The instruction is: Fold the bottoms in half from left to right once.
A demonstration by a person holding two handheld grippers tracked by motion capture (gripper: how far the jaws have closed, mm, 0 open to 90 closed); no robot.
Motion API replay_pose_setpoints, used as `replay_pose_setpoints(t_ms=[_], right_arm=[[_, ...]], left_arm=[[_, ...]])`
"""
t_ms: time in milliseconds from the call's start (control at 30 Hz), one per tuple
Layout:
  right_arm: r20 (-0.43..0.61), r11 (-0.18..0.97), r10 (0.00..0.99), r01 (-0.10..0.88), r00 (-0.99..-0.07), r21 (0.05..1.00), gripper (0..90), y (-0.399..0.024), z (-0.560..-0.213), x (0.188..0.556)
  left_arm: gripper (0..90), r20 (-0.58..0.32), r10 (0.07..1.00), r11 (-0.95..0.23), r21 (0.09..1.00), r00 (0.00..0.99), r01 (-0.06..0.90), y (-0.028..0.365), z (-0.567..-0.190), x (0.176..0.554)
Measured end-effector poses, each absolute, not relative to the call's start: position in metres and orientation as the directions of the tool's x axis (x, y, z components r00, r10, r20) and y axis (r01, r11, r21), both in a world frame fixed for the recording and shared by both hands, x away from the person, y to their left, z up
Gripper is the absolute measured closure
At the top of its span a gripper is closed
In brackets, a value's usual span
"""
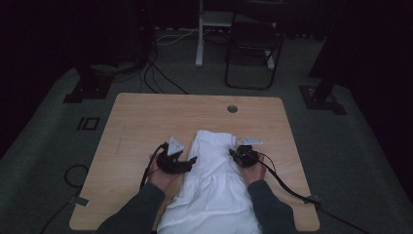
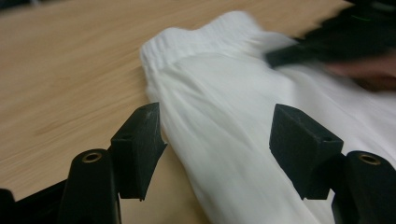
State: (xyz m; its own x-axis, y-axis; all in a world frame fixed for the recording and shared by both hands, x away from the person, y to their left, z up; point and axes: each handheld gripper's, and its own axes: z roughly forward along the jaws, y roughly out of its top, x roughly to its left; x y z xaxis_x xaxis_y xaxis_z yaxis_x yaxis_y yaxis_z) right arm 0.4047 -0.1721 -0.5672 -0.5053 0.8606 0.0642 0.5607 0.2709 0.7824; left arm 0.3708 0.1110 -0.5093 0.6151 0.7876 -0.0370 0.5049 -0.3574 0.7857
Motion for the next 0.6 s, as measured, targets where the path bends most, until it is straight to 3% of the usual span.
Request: replay_pose_setpoints(t_ms=[100, 333, 600], right_arm=[[0.071, 0.269, 0.857, 0.56, -0.511, 0.784, 82.3, -0.173, -0.568, 0.405], [0.076, 0.27, 0.851, 0.557, -0.52, 0.785, 82.3, -0.175, -0.568, 0.407], [0.072, 0.271, 0.851, 0.554, -0.52, 0.787, 82.3, -0.175, -0.568, 0.406]], left_arm=[[28.2, -0.059, 0.799, -0.355, 0.757, 0.598, 0.549, 0.1, -0.53, 0.398], [25.3, -0.052, 0.824, -0.36, 0.721, 0.565, 0.592, 0.084, -0.556, 0.418], [24.6, -0.009, 0.823, -0.385, 0.728, 0.568, 0.568, 0.08, -0.559, 0.422]])
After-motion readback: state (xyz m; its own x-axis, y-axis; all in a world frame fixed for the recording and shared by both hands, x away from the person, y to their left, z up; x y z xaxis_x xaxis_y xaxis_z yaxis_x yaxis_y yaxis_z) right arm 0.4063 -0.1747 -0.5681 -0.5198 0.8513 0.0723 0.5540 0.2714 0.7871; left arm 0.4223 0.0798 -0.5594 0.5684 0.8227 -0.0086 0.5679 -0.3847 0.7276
